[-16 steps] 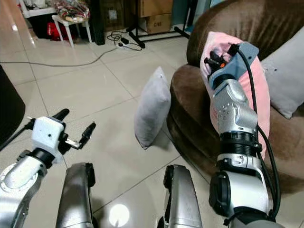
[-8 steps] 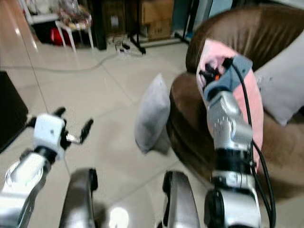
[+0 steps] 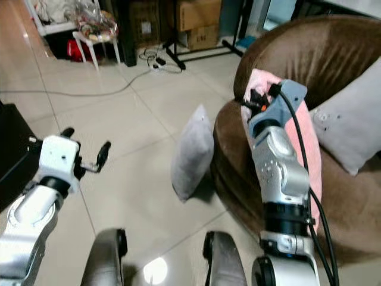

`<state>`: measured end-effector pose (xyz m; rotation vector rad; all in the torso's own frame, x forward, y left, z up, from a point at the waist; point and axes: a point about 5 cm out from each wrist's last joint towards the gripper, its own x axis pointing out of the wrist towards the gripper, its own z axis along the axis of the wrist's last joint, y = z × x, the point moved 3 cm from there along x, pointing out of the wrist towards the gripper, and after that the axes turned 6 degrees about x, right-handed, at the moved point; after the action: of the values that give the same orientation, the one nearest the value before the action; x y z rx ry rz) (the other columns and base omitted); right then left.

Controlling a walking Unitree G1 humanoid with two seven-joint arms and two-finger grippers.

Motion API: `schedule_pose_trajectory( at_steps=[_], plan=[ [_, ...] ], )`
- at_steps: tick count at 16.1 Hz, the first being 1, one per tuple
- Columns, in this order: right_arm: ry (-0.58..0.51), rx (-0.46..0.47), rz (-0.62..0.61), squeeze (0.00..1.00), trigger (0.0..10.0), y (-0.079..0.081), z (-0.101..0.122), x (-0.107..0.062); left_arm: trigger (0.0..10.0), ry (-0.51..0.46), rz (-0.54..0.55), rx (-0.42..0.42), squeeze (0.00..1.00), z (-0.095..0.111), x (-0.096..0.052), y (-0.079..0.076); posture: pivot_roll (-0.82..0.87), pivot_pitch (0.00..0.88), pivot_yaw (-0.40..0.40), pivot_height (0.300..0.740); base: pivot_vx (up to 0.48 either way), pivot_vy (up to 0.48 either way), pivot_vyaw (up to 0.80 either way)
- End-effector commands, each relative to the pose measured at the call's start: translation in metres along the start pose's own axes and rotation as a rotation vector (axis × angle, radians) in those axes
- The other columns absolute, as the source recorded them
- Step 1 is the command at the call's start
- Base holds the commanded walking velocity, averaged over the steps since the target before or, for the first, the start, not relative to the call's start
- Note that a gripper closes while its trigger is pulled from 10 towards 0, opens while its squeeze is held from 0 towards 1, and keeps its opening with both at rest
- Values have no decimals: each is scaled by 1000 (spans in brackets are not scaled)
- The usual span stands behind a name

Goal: Move the pillow to the sofa from floor

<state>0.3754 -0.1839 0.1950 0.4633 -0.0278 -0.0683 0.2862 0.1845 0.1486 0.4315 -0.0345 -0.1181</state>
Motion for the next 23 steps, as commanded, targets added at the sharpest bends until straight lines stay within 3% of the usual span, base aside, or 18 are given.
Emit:
schedule_pose_trajectory(
  at_steps=[1, 6, 7, 10, 14, 19, 23],
  plan=[
    [0, -24, -4, 0, 10000, 1, 1, -2, 10000, 19, 15, 7, 35, -4, 1, 2, -49, 0, -42, 620, 0, 0, 0],
    [10, -76, 19, 0, 10000, -7, -11, -22, 10000, 14, 28, 11, 39, -6, -3, 0, -45, 0, -45, 660, 0, 0, 0],
    [35, -99, 19, 0, 10000, -12, -22, -32, 10000, 25, 37, 3, 35, -9, -6, 3, -59, 0, -24, 675, 0, 0, 0],
    [56, -104, 13, 0, 10000, -12, -34, -42, 10000, 28, 20, 24, 35, -12, -8, 4, -62, 0, -13, 705, 0, 0, 0],
    [50, -85, 5, 0, 10000, -6, -35, -41, 10000, 19, 22, 41, 35, -10, -5, 4, -56, 0, -11, 740, 0, 0, 0],
    [43, -101, -28, 0, 10000, -12, -31, -36, 10000, 21, 60, 17, 35, -9, -1, 7, -57, 0, -19, 740, 0, 0, 0],
    [24, -96, -3, 0, 10000, -4, -27, -32, 10000, 20, 59, 26, 43, -9, 0, 6, -54, 0, -25, 740, 0, 0, 0]
  ],
)
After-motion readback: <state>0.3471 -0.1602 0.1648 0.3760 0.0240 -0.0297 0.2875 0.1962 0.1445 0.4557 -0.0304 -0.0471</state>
